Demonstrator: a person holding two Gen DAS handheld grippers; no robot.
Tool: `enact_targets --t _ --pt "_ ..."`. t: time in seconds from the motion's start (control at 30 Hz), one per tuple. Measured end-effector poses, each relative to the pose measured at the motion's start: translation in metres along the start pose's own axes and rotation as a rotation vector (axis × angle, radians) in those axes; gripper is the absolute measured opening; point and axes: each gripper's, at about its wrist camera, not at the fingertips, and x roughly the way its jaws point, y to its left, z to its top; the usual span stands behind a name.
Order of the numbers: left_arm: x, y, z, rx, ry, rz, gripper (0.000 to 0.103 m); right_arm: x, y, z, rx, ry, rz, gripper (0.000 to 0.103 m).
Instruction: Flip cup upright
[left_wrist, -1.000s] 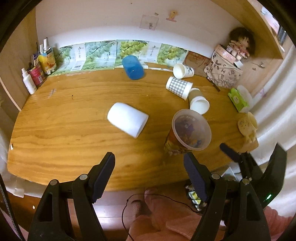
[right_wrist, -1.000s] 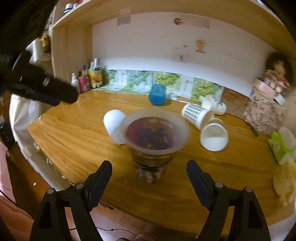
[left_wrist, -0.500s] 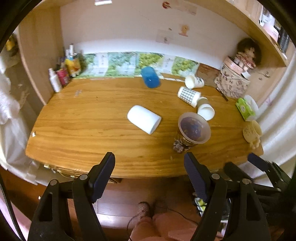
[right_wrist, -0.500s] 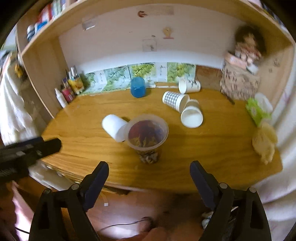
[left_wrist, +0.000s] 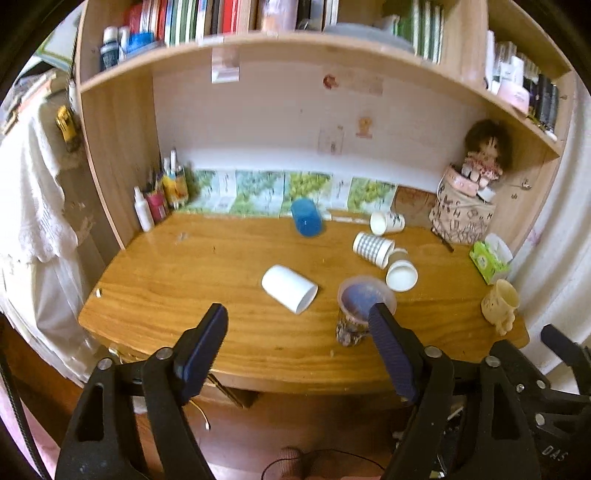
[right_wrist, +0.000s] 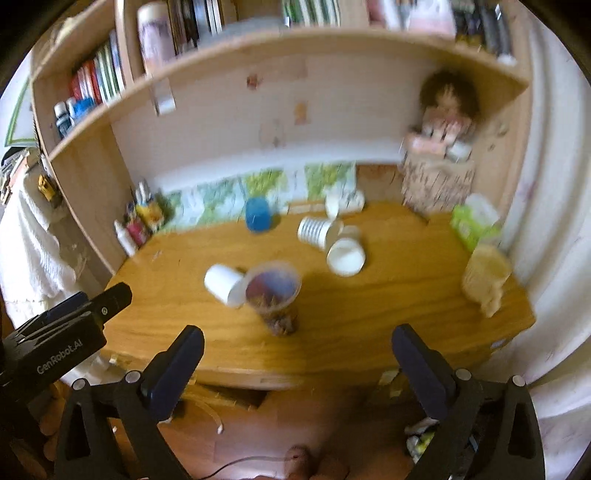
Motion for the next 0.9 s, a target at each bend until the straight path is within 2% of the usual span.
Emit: enact_targets --t 0.07,0.1,0.3,0.6,0.9 --pt "-0.006 -0.005 -0.001 0.012 -0.034 0.017 0.098 -0.012 -0.001 0.0 -0.014 -0.056 -0.006 0.102" --pt "-0.009 -0.006 -0.002 0.019 -0.052 0.02 0.1 -0.015 0.0 -0.001 -0.02 -0.075 -0.006 0.102" --pt "-0.026 -0.008 -0.006 0.024 -0.147 0.045 0.1 -0.031 -0.002 -0.001 -0.041 -0.184 0.003 0.102" --pt "-0.035 -0.012 -0.007 0.032 -0.217 0.057 0.1 -0.035 -0.005 0.002 -0.031 -0.234 0.013 0.102" --pt "-0.039 -0.022 -0.005 0.044 -0.257 0.033 0.1 -0.038 -0.012 0.001 -0.019 -0.274 0.025 0.102"
